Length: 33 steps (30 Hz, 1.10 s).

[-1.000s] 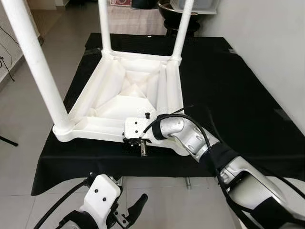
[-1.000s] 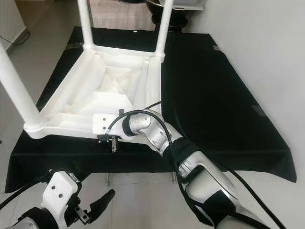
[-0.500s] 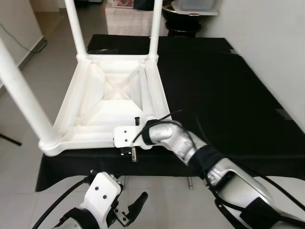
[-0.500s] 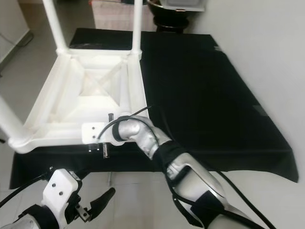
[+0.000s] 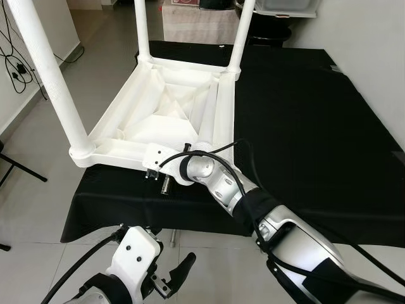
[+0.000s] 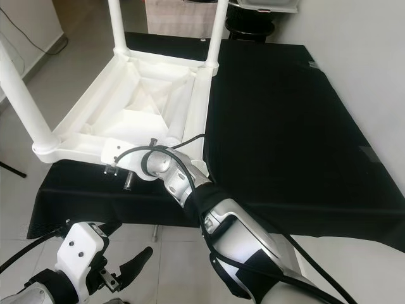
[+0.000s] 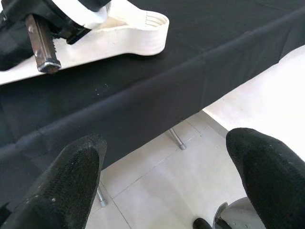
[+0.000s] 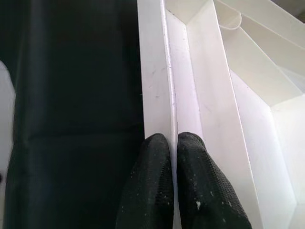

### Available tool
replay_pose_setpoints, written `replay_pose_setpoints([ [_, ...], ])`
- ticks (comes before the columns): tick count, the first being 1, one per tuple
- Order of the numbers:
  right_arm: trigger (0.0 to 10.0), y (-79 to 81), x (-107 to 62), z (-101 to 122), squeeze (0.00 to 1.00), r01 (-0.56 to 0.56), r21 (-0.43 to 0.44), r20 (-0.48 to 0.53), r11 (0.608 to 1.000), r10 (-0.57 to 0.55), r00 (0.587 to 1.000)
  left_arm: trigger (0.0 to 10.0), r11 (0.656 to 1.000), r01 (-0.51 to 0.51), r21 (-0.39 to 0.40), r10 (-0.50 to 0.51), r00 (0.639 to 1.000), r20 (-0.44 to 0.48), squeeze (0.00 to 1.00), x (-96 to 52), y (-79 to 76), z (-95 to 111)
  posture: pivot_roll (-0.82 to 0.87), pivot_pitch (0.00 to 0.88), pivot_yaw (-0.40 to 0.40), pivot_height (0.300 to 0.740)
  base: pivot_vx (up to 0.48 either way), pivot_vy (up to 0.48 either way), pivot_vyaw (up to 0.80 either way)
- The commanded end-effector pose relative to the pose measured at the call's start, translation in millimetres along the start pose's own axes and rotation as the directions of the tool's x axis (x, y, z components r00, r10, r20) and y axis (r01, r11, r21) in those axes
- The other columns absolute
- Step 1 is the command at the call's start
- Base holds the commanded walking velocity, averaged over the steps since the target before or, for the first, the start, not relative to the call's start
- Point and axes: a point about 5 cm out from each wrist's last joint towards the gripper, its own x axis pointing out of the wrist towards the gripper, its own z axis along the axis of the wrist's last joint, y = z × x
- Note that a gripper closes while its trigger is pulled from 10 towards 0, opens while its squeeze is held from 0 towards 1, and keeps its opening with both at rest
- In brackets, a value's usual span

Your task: Building children table

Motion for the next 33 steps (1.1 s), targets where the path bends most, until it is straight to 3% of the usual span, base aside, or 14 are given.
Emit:
replay_pose_setpoints([
  [1, 10.0, -35.1, -12.1, 16, 0.10, 0.196, -0.017, 0.073, 0.980, -0.194, 0.978, 10.0, 1.000, 0.015, 0.001, -0.015, 1.000, -0.023, 0.00, -0.2, -2.6, -3, 0.07, 0.109, -0.059, 0.740, 0.000, 0.000, 0.00],
  [2, 10.0, -35.1, -12.1, 16, 0.10, 0.196, -0.017, 0.073, 0.980, -0.194, 0.978, 10.0, 1.000, 0.015, 0.001, -0.015, 1.000, -0.023, 0.00, -0.2, -2.6, -3, 0.07, 0.109, -0.059, 0.740, 0.000, 0.000, 0.00],
  [3, 10.0, -35.1, -13.5, 15, 1.00, 0.185, -0.026, 0.082, 0.982, -0.182, 0.980, 10.0, 1.000, 0.016, 0.000, -0.016, 1.000, -0.022, 0.00, 0.2, -2.8, -3, 0.07, 0.108, -0.058, 0.740, 0.000, 0.000, 0.00],
  [15, 10.0, -48.4, -28.5, -3, 1.00, 0.197, -0.006, 0.037, 0.980, -0.197, 0.980, 10.0, 1.000, 0.024, 0.000, -0.024, 1.000, -0.016, 0.00, 3.8, -2.2, -2, 0.06, 0.100, -0.055, 0.740, 0.000, 0.000, 0.00],
  [17, 10.0, -48.9, -32.4, -3, 1.00, 0.166, 0.033, 0.069, 0.986, -0.168, 0.983, 10.0, 1.000, 0.026, 0.000, -0.026, 1.000, -0.016, 0.00, 4.1, -2.1, -3, 0.06, 0.098, -0.052, 0.740, 0.000, 0.000, 0.00],
  [18, 10.0, -48.3, -39.2, 1, 1.00, 0.110, 0.089, 0.158, 0.990, -0.123, 0.980, 10.0, 1.000, 0.028, 0.002, -0.028, 0.999, -0.015, 0.00, 4.8, -1.9, -3, 0.05, 0.094, -0.048, 0.740, 0.000, 0.000, 0.00],
  [19, 10.0, -48.3, -39.2, 1, 1.00, 0.110, 0.089, 0.158, 0.990, -0.123, 0.980, 10.0, 1.000, 0.028, 0.002, -0.028, 0.999, -0.015, 0.00, 4.8, -1.9, -3, 0.05, 0.094, -0.048, 0.740, 0.000, 0.000, 0.00],
  [21, 10.0, -48.0, -49.7, 7, 1.00, 0.048, 0.143, 0.277, 0.989, -0.087, 0.957, 10.0, 1.000, 0.031, 0.005, -0.031, 0.999, -0.014, 0.00, 5.8, -1.3, -3, 0.05, 0.093, -0.045, 0.740, 0.000, 0.000, 0.00],
  [26, 10.0, -48.8, -58.0, 13, 1.00, 0.052, 0.199, 0.346, 0.979, -0.120, 0.931, 10.0, 1.000, 0.014, 0.015, -0.014, 1.000, -0.009, 0.00, 7.1, 1.0, -3, 0.05, 0.095, -0.044, 0.740, 0.000, 0.000, 0.00],
  [27, 10.0, -46.4, -64.8, 16, 0.83, 0.031, 0.231, 0.390, 0.973, -0.122, 0.913, 10.0, 1.000, -0.013, 0.017, 0.013, 1.000, 0.001, 0.00, 7.5, 3.7, -3, 0.05, 0.095, -0.045, 0.740, 0.000, 0.000, 0.00],
  [28, 10.0, -46.4, -64.8, 16, 0.83, 0.031, 0.231, 0.390, 0.973, -0.122, 0.913, 10.0, 1.000, -0.013, 0.017, 0.013, 1.000, 0.001, 0.00, 7.5, 3.7, -3, 0.05, 0.095, -0.045, 0.740, 0.000, 0.000, 0.00],
  [29, 10.0, -40.8, -72.9, 17, 0.21, -0.018, 0.228, 0.430, 0.973, -0.085, 0.899, 10.0, 0.999, -0.051, 0.013, 0.051, 0.999, 0.009, 0.00, 7.8, 7.0, -3, 0.05, 0.097, -0.044, 0.740, 0.000, 0.000, 0.00],
  [30, 10.0, -33.3, -80.9, 13, 0.00, -0.063, 0.190, 0.445, 0.980, -0.029, 0.895, 10.0, 0.995, -0.095, 0.008, 0.095, 0.995, 0.012, 0.00, 8.1, 10.6, -5, 0.05, 0.097, -0.043, 0.740, 0.000, 0.000, 0.00],
  [33, 10.0, -27.8, -85.6, 9, 0.00, -0.095, 0.160, 0.446, 0.983, 0.014, 0.895, 10.0, 0.992, -0.122, 0.004, 0.122, 0.992, 0.012, 0.00, 8.2, 12.8, -6, 0.05, 0.097, -0.042, 0.740, 0.000, 0.000, 0.00],
])
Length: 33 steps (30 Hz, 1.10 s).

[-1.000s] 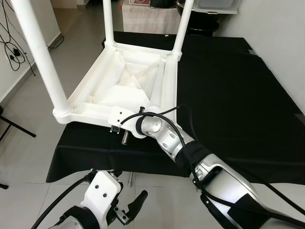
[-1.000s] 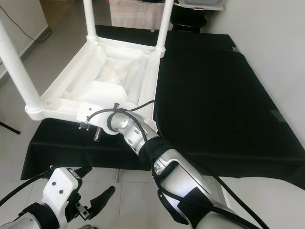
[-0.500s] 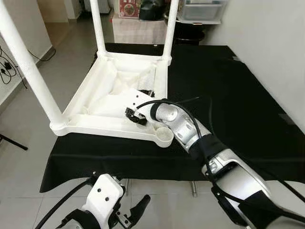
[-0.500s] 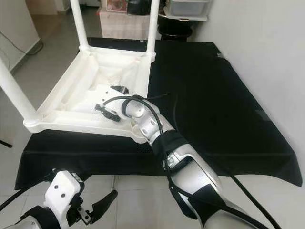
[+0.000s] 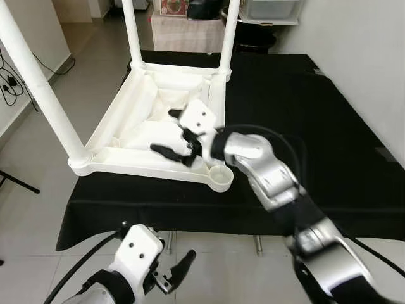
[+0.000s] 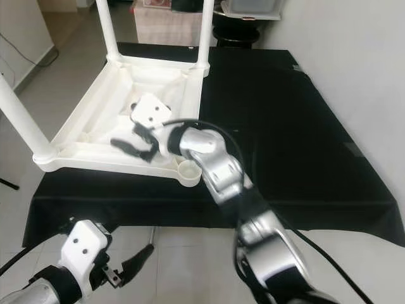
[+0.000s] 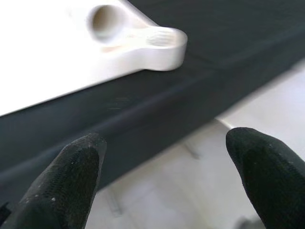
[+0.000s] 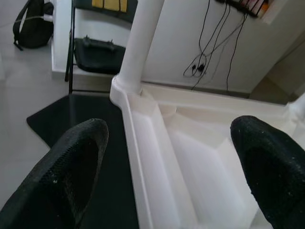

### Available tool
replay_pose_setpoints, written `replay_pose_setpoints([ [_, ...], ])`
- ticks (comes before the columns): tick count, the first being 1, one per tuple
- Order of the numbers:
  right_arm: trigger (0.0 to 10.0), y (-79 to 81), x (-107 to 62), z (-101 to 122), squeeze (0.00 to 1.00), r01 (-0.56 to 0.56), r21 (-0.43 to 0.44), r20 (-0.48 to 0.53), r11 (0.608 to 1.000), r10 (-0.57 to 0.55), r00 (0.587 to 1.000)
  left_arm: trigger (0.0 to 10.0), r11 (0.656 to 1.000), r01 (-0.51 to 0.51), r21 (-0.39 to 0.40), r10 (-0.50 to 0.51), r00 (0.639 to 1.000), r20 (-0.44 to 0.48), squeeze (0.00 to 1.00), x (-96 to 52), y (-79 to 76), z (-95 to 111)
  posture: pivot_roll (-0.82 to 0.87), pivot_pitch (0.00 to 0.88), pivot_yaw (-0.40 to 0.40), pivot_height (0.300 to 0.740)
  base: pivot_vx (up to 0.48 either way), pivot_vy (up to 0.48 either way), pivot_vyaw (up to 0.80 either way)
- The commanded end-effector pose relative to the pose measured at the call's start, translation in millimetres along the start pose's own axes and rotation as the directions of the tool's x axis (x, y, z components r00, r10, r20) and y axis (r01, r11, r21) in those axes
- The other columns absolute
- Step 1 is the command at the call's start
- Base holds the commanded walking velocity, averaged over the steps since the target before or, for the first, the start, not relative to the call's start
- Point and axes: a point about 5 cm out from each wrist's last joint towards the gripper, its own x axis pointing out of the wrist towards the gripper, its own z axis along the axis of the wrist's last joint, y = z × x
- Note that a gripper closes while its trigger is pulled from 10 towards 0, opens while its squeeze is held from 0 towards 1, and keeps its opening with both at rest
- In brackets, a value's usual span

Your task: Building children table

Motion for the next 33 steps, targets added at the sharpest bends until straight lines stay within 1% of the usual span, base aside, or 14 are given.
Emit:
replay_pose_setpoints([
  [1, 10.0, 9.0, -4.5, 0, 0.00, -0.079, -0.032, -0.014, 0.996, 0.079, 0.997, 10.0, 1.000, -0.030, -0.004, 0.030, 0.999, -0.011, 0.00, 0.6, 1.3, -4, 0.04, 0.096, -0.041, 0.740, 0.000, 0.000, 0.00],
  [2, 10.0, 11.5, -11.5, -9, 0.00, -0.095, -0.051, -0.071, 0.994, 0.091, 0.993, 10.0, 0.998, -0.054, -0.014, 0.054, 0.999, -0.009, 0.00, 1.6, 2.4, -5, 0.03, 0.095, -0.042, 0.740, 0.000, 0.000, 0.00],
  [3, 10.0, 11.5, -11.5, -9, 0.00, -0.095, -0.051, -0.071, 0.994, 0.091, 0.993, 10.0, 0.998, -0.054, -0.014, 0.054, 0.999, -0.009, 0.00, 1.6, 2.4, -5, 0.03, 0.095, -0.042, 0.740, 0.000, 0.000, 0.00],
  [5, 10.0, 9.7, -21.8, -28, 0.00, -0.057, -0.098, -0.191, 0.994, 0.038, 0.981, 10.0, 0.995, -0.098, -0.030, 0.098, 0.995, 0.000, 0.00, 3.8, 5.1, -6, 0.03, 0.093, -0.045, 0.740, 0.000, 0.000, 0.00],
  [6, 10.0, 5.8, -24.2, -37, 0.00, 0.008, -0.106, -0.238, 0.994, -0.033, 0.971, 10.0, 0.993, -0.116, -0.037, 0.117, 0.993, 0.005, 0.00, 4.9, 6.4, -6, 0.02, 0.094, -0.048, 0.740, 0.000, 0.000, 0.00],
  [7, 10.0, 5.8, -24.2, -37, 0.00, 0.008, -0.106, -0.238, 0.994, -0.033, 0.971, 10.0, 0.993, -0.116, -0.037, 0.117, 0.993, 0.005, 0.00, 4.9, 6.4, -6, 0.02, 0.094, -0.048, 0.740, 0.000, 0.000, 0.00],
  [9, 10.0, 2.4, -26.4, -47, 0.00, 0.106, -0.116, -0.276, 0.988, -0.134, 0.952, 10.0, 0.989, -0.141, -0.049, 0.142, 0.990, 0.012, 0.00, 6.9, 7.5, -5, 0.01, 0.091, -0.054, 0.740, 0.000, 0.000, 0.00],
  [11, 10.0, 2.4, -26.4, -47, 0.00, 0.106, -0.116, -0.276, 0.988, -0.134, 0.952, 10.0, 0.989, -0.141, -0.049, 0.142, 0.990, 0.012, 0.00, 6.9, 7.5, -5, 0.01, 0.091, -0.054, 0.740, 0.000, 0.000, 0.00],
  [12, 10.0, 1.6, -27.1, -51, 0.00, 0.151, -0.113, -0.285, 0.982, -0.178, 0.942, 10.0, 0.986, -0.155, -0.060, 0.156, 0.988, 0.014, 0.00, 7.7, 7.9, -5, 0.01, 0.092, -0.057, 0.740, 0.000, 0.000, 0.00],
  [15, 10.0, 5.5, -26.2, -49, 0.00, 0.220, -0.082, -0.248, 0.972, -0.234, 0.940, 10.0, 0.982, -0.149, -0.116, 0.151, 0.989, 0.009, 0.00, 8.9, 2.5, -7, 0.00, 0.085, -0.054, 0.740, 0.000, 0.000, 0.00],
  [22, 10.0, 15.2, -24.1, -44, 0.00, 0.196, -0.096, -0.222, 0.976, -0.213, 0.952, 10.0, 0.984, -0.150, -0.101, 0.152, 0.988, 0.008, 0.00, 8.4, 3.3, -9, 0.00, 0.081, -0.047, 0.740, 0.000, 0.000, 0.00],
  [24, 10.0, 20.6, -21.1, -39, 0.00, 0.172, -0.093, -0.186, 0.981, -0.187, 0.964, 10.0, 0.982, -0.158, -0.103, 0.160, 0.987, 0.010, 0.00, 9.7, 4.8, -9, 0.00, 0.079, -0.044, 0.740, 0.000, 0.000, 0.00],
  [28, 10.0, 35.5, -10.4, -16, 0.00, 0.078, -0.044, -0.039, 0.996, -0.079, 0.996, 10.0, 0.979, -0.170, -0.110, 0.173, 0.985, 0.016, 0.00, 10.9, 7.7, -9, 0.00, 0.079, -0.041, 0.740, 0.000, 0.000, 0.00],
  [33, 10.0, 48.2, 4.4, 7, 0.00, -0.036, -0.017, 0.065, 0.999, 0.037, 0.997, 10.0, 0.969, -0.220, -0.110, 0.224, 0.974, 0.025, 0.00, 10.3, 12.9, -7, 0.00, 0.079, -0.041, 0.740, 0.000, 0.000, 0.00],
])
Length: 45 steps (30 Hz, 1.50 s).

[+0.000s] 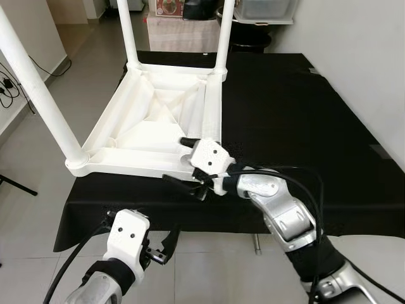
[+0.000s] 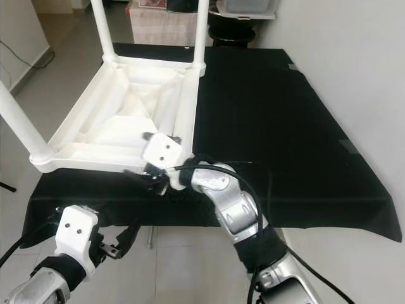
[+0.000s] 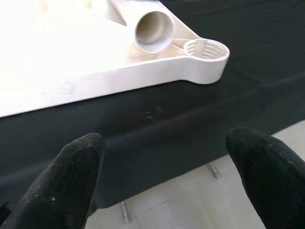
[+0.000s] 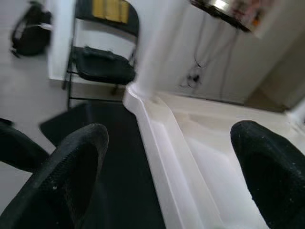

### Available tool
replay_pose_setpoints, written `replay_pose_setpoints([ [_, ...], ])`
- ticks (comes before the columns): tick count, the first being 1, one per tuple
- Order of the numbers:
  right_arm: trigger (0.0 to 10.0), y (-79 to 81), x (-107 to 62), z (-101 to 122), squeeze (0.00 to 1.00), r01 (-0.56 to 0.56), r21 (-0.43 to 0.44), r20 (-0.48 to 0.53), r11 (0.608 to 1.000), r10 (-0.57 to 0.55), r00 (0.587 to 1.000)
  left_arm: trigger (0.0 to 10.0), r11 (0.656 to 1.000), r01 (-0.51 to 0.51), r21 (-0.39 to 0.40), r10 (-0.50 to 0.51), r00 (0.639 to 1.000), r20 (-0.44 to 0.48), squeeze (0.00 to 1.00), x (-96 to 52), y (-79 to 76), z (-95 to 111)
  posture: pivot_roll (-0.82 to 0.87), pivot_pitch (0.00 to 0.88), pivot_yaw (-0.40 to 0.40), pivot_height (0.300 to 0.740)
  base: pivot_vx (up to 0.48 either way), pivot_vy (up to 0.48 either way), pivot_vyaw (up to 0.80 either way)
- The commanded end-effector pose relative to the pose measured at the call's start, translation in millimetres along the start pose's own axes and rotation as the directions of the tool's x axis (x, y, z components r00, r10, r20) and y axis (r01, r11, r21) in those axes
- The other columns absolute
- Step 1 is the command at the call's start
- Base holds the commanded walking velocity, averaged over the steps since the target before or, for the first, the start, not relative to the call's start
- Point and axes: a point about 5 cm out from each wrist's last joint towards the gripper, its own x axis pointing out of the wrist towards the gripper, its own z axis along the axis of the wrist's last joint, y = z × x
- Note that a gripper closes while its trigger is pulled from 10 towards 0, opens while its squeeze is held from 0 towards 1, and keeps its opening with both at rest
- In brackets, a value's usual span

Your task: Building children table

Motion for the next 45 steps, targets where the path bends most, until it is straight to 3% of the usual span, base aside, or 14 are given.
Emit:
replay_pose_setpoints([
  [1, 10.0, 3.6, 9.0, 6, 0.00, -0.035, -0.001, 0.013, 0.999, 0.035, 0.999, 10.0, 0.999, -0.048, -0.012, 0.048, 0.999, -0.002, 0.00, -0.7, 3.7, -2, 0.00, 0.079, -0.041, 0.740, 0.000, 0.000, 0.00],
  [3, 10.0, 2.4, 16.5, 6, 0.00, -0.023, -0.020, -0.002, 1.000, 0.023, 1.000, 10.0, 0.997, -0.078, -0.014, 0.078, 0.997, -0.007, 0.00, -1.0, 6.0, -3, 0.01, 0.081, -0.040, 0.740, 0.000, 0.000, 0.00],
  [4, 10.0, 0.2, 31.2, 6, 0.00, 0.002, -0.038, -0.029, 0.999, -0.003, 1.000, 10.0, 0.988, -0.154, -0.019, 0.153, 0.988, -0.016, 0.00, -2.3, 11.3, -4, 0.03, 0.083, -0.045, 0.740, 0.000, 0.000, 0.00],
  [7, 10.0, -1.0, 45.8, 6, 0.00, 0.024, -0.040, -0.043, 0.999, -0.026, 0.999, 10.0, 0.971, -0.236, -0.027, 0.235, 0.972, -0.023, 0.00, -5.1, 16.6, -5, 0.04, 0.088, -0.047, 0.740, 0.000, 0.000, 0.00],
  [11, 10.0, 0.8, 56.6, 7, 0.00, 0.021, -0.040, -0.043, 0.999, -0.023, 0.999, 10.0, 0.952, -0.304, -0.019, 0.303, 0.952, -0.030, 0.00, -10.1, 19.4, -5, 0.09, 0.099, -0.057, 0.740, 0.000, 0.000, 0.20],
  [17, 10.0, 4.9, 57.0, 8, 0.00, -0.006, 0.012, -0.035, 1.000, 0.006, 0.999, 10.0, 0.951, -0.308, 0.021, 0.309, 0.951, -0.025, 0.00, -14.9, 15.4, -5, 0.10, 0.110, -0.064, 0.740, 0.000, 0.000, 0.78],
  [25, 10.0, 3.3, 51.3, -7, 0.00, -0.026, -0.027, -0.143, 0.999, 0.021, 0.989, 10.0, 0.966, -0.259, 0.019, 0.260, 0.965, -0.023, 0.00, -11.4, 13.4, -5, 0.09, 0.109, -0.051, 0.740, 0.000, 0.000, 0.77],
  [28, 10.0, 0.0, 50.6, -16, 0.00, 0.024, -0.050, -0.215, 0.998, -0.034, 0.976, 10.0, 0.971, -0.240, 0.019, 0.241, 0.970, -0.025, 0.00, -9.9, 13.1, -6, 0.08, 0.102, -0.045, 0.740, 0.000, 0.000, 0.77],
  [31, 10.0, -6.5, 50.6, -32, 0.00, 0.136, -0.032, -0.320, 0.990, -0.139, 0.937, 10.0, 0.975, -0.223, 0.024, 0.224, 0.974, -0.024, 0.00, -8.4, 12.1, -7, 0.08, 0.097, -0.044, 0.740, 0.000, 0.000, 0.00],
  [34, 10.0, -10.1, 49.4, -42, 0.00, 0.191, 0.014, -0.394, 0.982, -0.170, 0.903, 10.0, 0.976, -0.216, 0.029, 0.217, 0.976, -0.025, 0.00, -7.9, 11.6, -8, 0.08, 0.095, -0.045, 0.740, 0.000, 0.000, 0.00],
  [36, 10.0, -19.6, 46.9, -52, 0.00, 0.303, 0.059, -0.489, 0.951, -0.237, 0.839, 10.0, 0.977, -0.212, 0.027, 0.213, 0.977, -0.025, 0.00, -8.1, 10.7, -8, 0.08, 0.094, -0.046, 0.740, 0.000, 0.000, 0.00],
  [40, 10.0, -22.0, 43.5, -58, 0.00, 0.319, 0.060, -0.546, 0.946, -0.237, 0.804, 10.0, 0.977, -0.211, 0.026, 0.211, 0.977, -0.025, 0.00, -8.4, 10.4, -7, 0.08, 0.098, -0.047, 0.740, 0.000, 0.000, 0.00],
  [42, 10.0, -26.8, 38.5, -64, 0.00, 0.355, 0.095, -0.612, 0.930, -0.227, 0.758, 10.0, 0.978, -0.208, 0.025, 0.209, 0.978, -0.025, 0.00, -8.5, 10.2, -7, 0.08, 0.108, -0.049, 0.740, 0.000, 0.000, 0.00],
  [45, 10.0, -30.6, 34.2, -68, 0.00, 0.370, 0.112, -0.663, 0.922, -0.208, 0.719, 10.0, 0.978, -0.206, 0.024, 0.207, 0.978, -0.024, 0.00, -8.8, 9.7, -6, 0.08, 0.119, -0.049, 0.740, 0.000, 0.000, 0.00],
])
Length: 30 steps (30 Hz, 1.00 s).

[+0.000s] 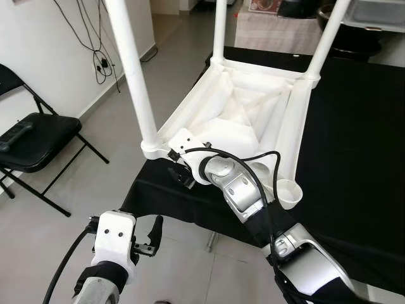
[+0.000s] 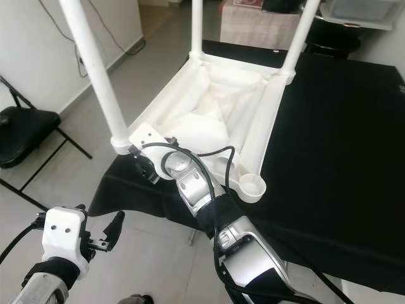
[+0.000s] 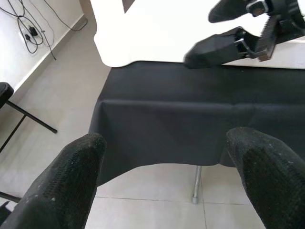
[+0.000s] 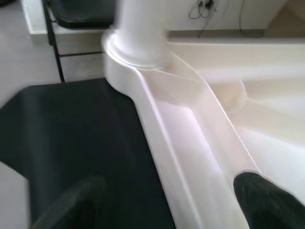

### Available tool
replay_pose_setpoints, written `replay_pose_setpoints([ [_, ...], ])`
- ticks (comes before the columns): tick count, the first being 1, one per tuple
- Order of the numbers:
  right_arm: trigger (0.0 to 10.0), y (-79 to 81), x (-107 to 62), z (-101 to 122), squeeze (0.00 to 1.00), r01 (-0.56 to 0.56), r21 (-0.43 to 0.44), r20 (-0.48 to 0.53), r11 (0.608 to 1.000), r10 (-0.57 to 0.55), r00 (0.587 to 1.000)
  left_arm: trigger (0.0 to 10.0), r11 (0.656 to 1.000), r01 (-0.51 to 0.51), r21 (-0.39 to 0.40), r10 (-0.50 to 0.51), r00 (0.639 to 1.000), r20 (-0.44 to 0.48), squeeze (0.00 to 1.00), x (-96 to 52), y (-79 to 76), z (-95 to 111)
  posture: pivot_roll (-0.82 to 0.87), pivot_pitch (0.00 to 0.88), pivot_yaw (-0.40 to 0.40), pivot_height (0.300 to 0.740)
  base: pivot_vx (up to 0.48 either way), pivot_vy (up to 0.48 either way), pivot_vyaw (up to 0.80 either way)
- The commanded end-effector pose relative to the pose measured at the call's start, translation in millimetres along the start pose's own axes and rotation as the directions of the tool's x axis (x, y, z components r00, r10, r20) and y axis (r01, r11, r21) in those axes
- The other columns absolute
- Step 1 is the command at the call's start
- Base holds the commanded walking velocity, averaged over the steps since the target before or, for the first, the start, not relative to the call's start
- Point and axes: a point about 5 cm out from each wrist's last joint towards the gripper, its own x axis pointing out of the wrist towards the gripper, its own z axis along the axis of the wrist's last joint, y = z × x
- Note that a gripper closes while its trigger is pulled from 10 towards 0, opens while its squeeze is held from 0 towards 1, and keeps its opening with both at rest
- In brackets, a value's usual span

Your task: Building children table

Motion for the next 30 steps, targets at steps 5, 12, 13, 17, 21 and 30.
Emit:
replay_pose_setpoints([
  [5, 10.0, -0.4, -0.9, -6, 0.00, -0.085, -0.013, -0.115, 0.996, 0.083, 0.990, 10.0, 1.000, 0.009, 0.017, -0.009, 1.000, -0.012, 0.00, -2.8, -1.4, 0, 0.08, 0.129, -0.052, 0.740, 0.000, 0.000, 0.00],
  [12, 10.0, 0.8, -4.6, -15, 0.00, -0.198, -0.066, -0.185, 0.978, 0.183, 0.966, 10.0, 1.000, 0.012, 0.011, -0.012, 1.000, -0.012, 0.00, -3.3, -2.7, 0, 0.08, 0.137, -0.057, 0.740, 0.000, 0.000, 0.00],
  [13, 10.0, 0.4, -7.0, -17, 0.00, -0.235, -0.084, -0.203, 0.968, 0.215, 0.955, 10.0, 1.000, 0.012, 0.010, -0.012, 1.000, -0.012, 0.00, -3.5, -2.8, 0, 0.08, 0.141, -0.061, 0.740, 0.000, 0.000, 0.00],
  [17, 10.0, -3.2, -11.3, -23, 0.00, -0.291, -0.108, -0.241, 0.951, 0.259, 0.935, 10.0, 1.000, 0.010, 0.009, -0.010, 1.000, -0.011, 0.00, -3.7, -3.0, 1, 0.08, 0.143, -0.062, 0.740, 0.000, 0.000, 0.00],
  [21, 10.0, -13.8, -11.7, -22, 0.00, -0.256, -0.102, -0.235, 0.961, 0.226, 0.945, 10.0, 1.000, 0.010, 0.007, -0.009, 1.000, -0.011, 0.00, -3.7, -2.9, 1, 0.08, 0.143, -0.063, 0.740, 0.000, 0.000, 0.00],
  [30, 10.0, -21.2, -13.3, -18, 0.00, -0.226, -0.101, -0.213, 0.969, 0.201, 0.956, 10.0, 1.000, 0.007, 0.008, -0.007, 1.000, -0.011, 0.00, -2.8, -2.1, 0, 0.08, 0.137, -0.059, 0.740, 0.000, 0.000, 0.00],
])
